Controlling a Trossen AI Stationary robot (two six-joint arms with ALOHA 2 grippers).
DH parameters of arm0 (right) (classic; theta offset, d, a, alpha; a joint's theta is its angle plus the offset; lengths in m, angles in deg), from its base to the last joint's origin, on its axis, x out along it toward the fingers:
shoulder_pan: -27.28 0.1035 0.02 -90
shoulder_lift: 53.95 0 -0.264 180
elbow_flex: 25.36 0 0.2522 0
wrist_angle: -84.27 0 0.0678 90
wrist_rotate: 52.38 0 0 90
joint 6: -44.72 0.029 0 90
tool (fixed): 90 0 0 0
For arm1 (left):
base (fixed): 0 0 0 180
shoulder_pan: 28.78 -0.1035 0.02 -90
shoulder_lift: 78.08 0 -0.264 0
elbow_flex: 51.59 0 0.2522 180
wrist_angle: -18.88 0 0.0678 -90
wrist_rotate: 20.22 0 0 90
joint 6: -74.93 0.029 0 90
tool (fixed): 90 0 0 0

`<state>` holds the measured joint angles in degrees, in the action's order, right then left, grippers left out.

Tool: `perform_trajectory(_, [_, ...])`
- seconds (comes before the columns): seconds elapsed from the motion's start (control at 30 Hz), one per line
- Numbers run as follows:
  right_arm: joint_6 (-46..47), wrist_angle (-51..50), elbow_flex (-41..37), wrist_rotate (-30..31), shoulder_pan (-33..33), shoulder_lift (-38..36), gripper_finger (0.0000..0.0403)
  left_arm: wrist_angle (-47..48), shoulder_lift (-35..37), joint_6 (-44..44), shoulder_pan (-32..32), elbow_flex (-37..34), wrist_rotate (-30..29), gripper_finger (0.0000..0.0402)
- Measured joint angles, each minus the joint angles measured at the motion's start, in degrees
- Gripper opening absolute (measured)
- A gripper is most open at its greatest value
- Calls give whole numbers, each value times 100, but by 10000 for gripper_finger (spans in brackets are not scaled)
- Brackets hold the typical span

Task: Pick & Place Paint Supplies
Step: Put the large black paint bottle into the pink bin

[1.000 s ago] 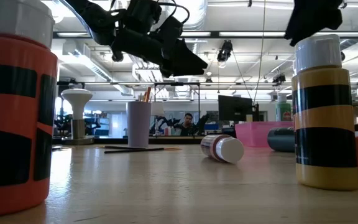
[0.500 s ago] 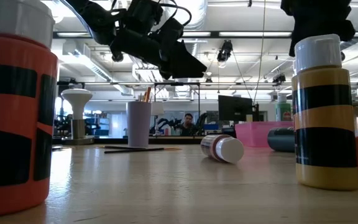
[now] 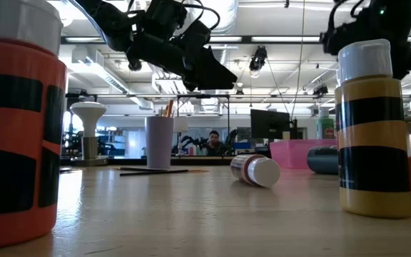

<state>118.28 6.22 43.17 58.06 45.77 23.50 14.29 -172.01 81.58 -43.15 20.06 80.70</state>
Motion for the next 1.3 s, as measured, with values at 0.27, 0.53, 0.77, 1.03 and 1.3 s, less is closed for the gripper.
perform_trajectory(0.27, [-40, 172, -352, -528, -324, 183, 301, 2, 0, 2, -2, 0, -2, 259])
perform_trajectory(0.53, [-436, 1480, -1015, -999, -587, 194, 320, 2, 0, 4, 0, 0, -2, 259])
perform_trajectory(0.77, [-542, 1998, -1578, -1062, -834, 254, 320, 2, 0, 13, -2, 0, -2, 259])
perform_trajectory(1.03, [-1015, 2309, -1846, -1216, -957, 336, 268, 42, 0, 15, -2, 0, -1, 259])
perform_trajectory(1.3, [-1791, 2310, -1616, -1238, -957, 319, 202, 1010, 2, -73, -9, 313, 346, 259])
